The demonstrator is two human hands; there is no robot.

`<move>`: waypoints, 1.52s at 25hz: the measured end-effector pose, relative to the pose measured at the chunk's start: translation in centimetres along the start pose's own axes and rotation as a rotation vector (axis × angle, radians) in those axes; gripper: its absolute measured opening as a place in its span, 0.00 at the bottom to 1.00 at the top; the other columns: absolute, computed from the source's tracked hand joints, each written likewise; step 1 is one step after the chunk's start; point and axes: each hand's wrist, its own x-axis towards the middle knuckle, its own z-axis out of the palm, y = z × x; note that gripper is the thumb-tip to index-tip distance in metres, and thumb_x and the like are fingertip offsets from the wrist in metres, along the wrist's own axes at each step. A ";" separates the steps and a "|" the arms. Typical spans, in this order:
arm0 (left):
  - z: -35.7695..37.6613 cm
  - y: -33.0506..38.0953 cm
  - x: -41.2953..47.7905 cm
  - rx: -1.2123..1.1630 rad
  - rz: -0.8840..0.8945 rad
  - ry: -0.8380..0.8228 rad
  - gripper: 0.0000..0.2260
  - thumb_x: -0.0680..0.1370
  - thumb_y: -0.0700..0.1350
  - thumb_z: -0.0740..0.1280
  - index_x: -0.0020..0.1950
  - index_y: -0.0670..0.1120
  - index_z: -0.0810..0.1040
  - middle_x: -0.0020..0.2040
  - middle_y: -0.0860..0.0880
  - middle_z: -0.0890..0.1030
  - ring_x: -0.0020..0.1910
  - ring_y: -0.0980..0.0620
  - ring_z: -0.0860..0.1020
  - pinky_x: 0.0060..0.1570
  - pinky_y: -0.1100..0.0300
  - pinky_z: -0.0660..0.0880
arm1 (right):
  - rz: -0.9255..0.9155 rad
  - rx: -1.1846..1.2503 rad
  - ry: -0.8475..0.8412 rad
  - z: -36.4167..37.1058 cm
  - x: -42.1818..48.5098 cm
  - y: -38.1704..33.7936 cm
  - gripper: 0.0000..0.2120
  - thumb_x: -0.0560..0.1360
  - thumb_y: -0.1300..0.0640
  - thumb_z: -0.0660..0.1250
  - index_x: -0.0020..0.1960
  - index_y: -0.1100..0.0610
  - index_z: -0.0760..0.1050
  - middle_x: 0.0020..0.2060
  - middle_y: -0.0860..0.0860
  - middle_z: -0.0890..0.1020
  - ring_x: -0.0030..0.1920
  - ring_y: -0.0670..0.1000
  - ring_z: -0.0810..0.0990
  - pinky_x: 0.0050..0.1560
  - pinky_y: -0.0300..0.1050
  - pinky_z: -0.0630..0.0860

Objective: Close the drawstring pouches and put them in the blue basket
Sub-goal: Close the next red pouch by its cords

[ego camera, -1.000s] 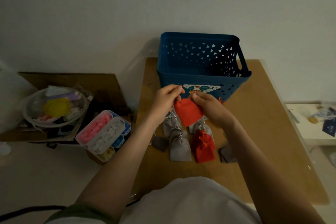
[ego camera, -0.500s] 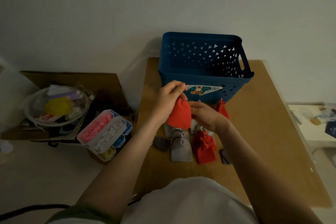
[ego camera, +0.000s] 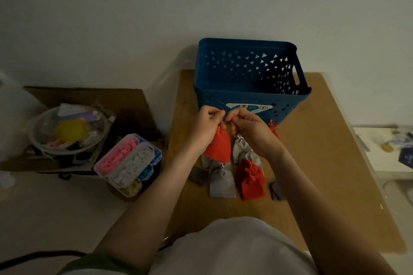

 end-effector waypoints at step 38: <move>0.6 1.6 -0.7 -0.150 -0.127 -0.087 0.11 0.81 0.42 0.62 0.39 0.44 0.76 0.31 0.50 0.75 0.24 0.60 0.72 0.29 0.66 0.70 | 0.109 -0.264 0.280 2.6 -0.6 -1.6 0.07 0.81 0.61 0.59 0.45 0.57 0.72 0.33 0.49 0.74 0.32 0.43 0.72 0.35 0.34 0.68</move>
